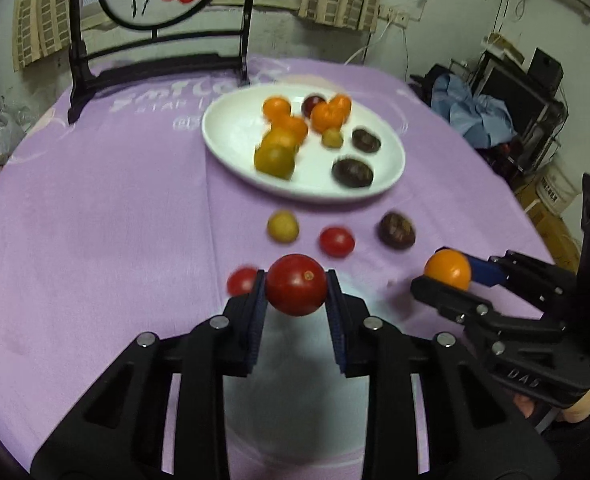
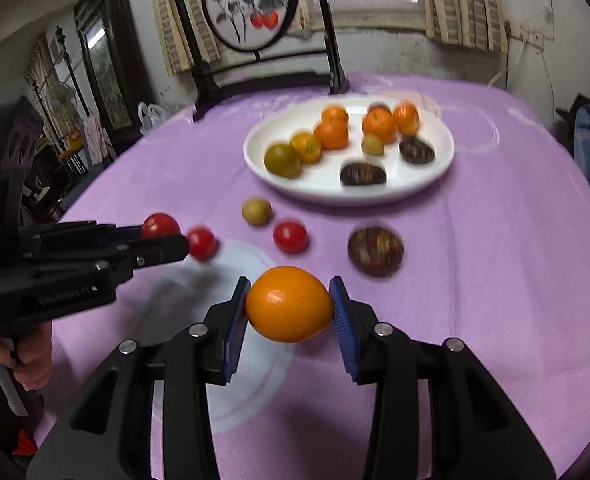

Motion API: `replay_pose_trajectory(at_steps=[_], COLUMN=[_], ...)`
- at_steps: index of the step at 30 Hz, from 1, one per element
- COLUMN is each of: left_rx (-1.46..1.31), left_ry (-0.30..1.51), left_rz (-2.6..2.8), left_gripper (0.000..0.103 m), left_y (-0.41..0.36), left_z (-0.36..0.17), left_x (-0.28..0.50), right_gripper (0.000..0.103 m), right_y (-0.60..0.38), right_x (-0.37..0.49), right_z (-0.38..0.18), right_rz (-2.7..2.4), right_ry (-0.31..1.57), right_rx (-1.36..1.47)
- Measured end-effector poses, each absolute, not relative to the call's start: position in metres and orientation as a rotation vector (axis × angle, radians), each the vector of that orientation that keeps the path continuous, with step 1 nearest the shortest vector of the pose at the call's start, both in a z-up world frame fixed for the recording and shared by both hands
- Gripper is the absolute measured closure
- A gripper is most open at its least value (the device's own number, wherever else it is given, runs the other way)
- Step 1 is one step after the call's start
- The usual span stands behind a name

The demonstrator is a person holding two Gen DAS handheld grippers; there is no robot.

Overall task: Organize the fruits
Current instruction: 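Lower the orange and red tomatoes onto the plate and open both tools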

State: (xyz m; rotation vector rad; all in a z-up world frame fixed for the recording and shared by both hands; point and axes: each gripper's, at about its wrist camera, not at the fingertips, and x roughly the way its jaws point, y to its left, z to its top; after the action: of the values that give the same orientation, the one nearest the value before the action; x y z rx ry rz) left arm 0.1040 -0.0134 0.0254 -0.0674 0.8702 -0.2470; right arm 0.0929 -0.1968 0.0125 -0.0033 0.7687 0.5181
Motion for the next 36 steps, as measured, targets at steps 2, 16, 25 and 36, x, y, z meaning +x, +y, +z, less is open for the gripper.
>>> replay_pose_trajectory(at_steps=[2,16,25,36], left_rx=[-0.068,-0.05,-0.106,-0.104], left_ry=[0.844,0.863,0.852,0.822], left_rz=[-0.228,-0.075,-0.045,-0.049], left_gripper=[0.074,0.074,0.039,0.027], left_y=[-0.013,-0.016,-0.012,-0.005], left_z=[0.039,0.023,0.014,0.03], left_x=[0.117,0.235,0.243,0.203], right_gripper=[0.062,0.062,0.041,0.041], right_y=[-0.196,-0.169,-0.157,-0.183], right_x=[0.103,0.207,0.219,0.177], right_z=[0.025,0.015,0.007,0.018], right_rz=[0.507,0.45,0.448,0.449], right_ry=[0.735,0.729,0.729,0.729], right_rx=[-0.029,-0.16,-0.179,-0.134])
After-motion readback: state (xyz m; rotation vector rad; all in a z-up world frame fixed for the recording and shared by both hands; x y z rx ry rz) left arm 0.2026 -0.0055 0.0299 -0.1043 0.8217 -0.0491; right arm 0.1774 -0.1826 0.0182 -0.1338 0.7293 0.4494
